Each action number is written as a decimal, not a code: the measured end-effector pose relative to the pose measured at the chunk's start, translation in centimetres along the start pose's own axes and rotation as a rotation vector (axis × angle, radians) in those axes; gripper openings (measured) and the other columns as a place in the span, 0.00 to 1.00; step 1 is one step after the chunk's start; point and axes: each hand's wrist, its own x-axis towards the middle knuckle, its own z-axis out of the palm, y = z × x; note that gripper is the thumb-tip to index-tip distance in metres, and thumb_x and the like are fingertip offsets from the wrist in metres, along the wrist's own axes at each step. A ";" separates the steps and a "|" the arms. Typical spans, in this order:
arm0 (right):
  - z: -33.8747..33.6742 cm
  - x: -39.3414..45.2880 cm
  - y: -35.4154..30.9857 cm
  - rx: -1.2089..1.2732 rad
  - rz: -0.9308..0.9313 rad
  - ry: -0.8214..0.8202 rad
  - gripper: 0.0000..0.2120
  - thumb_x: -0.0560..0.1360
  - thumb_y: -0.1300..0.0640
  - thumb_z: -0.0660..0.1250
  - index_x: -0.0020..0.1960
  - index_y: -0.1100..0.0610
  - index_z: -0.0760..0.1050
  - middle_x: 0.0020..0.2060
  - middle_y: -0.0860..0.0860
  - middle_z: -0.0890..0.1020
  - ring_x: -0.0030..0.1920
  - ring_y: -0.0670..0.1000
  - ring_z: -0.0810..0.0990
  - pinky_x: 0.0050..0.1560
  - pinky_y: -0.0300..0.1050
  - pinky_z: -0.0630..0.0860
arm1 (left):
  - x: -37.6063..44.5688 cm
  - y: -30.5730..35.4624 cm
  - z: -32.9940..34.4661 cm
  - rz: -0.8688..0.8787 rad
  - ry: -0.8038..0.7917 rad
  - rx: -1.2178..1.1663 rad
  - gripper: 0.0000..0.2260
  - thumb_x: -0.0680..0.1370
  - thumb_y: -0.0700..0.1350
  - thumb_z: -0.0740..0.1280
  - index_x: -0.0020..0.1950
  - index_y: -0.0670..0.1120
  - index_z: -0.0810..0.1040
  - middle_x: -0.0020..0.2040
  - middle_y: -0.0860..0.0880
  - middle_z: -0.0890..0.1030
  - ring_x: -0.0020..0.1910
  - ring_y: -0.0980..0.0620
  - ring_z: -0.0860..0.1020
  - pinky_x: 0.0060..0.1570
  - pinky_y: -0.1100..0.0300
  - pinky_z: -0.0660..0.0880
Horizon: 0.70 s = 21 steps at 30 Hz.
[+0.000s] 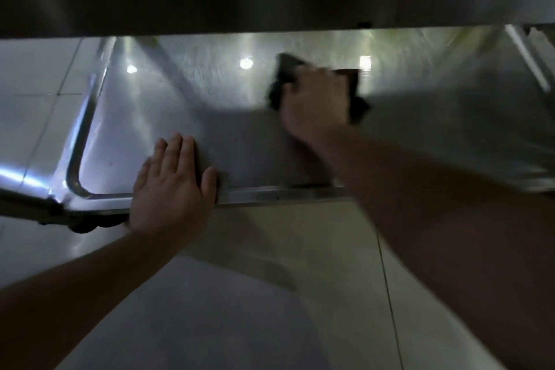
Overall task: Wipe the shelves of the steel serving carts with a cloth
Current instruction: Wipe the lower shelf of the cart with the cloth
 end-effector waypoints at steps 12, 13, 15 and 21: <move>-0.6 0.2 9.2 -0.005 0.093 0.132 0.26 0.78 0.43 0.53 0.63 0.58 0.78 0.59 0.63 0.82 0.60 0.66 0.79 0.64 0.60 0.74 | -1.0 -3.7 -1.8 0.002 -0.079 -0.107 0.33 0.85 0.61 0.52 0.87 0.47 0.51 0.87 0.47 0.50 0.85 0.49 0.44 0.82 0.51 0.43; -0.9 0.2 10.9 -0.042 0.232 0.144 0.27 0.79 0.43 0.52 0.66 0.59 0.76 0.62 0.65 0.80 0.63 0.67 0.77 0.68 0.62 0.71 | -1.3 -4.6 -1.9 -0.023 -0.083 -0.082 0.33 0.85 0.62 0.50 0.87 0.48 0.49 0.87 0.47 0.48 0.85 0.49 0.43 0.83 0.49 0.43; -0.7 0.3 10.6 -0.022 0.487 0.118 0.29 0.81 0.44 0.51 0.74 0.59 0.69 0.73 0.63 0.72 0.74 0.65 0.68 0.77 0.63 0.58 | -1.7 -6.2 -2.0 -0.065 -0.126 -0.057 0.34 0.84 0.64 0.46 0.87 0.50 0.46 0.87 0.48 0.45 0.85 0.49 0.40 0.83 0.47 0.41; 2.1 0.3 -7.4 0.009 0.314 0.100 0.24 0.77 0.45 0.54 0.62 0.58 0.79 0.59 0.61 0.82 0.63 0.64 0.77 0.68 0.61 0.66 | -1.8 -6.8 -1.6 -0.071 -0.150 -0.039 0.35 0.83 0.65 0.41 0.87 0.50 0.43 0.87 0.49 0.42 0.85 0.48 0.39 0.82 0.48 0.39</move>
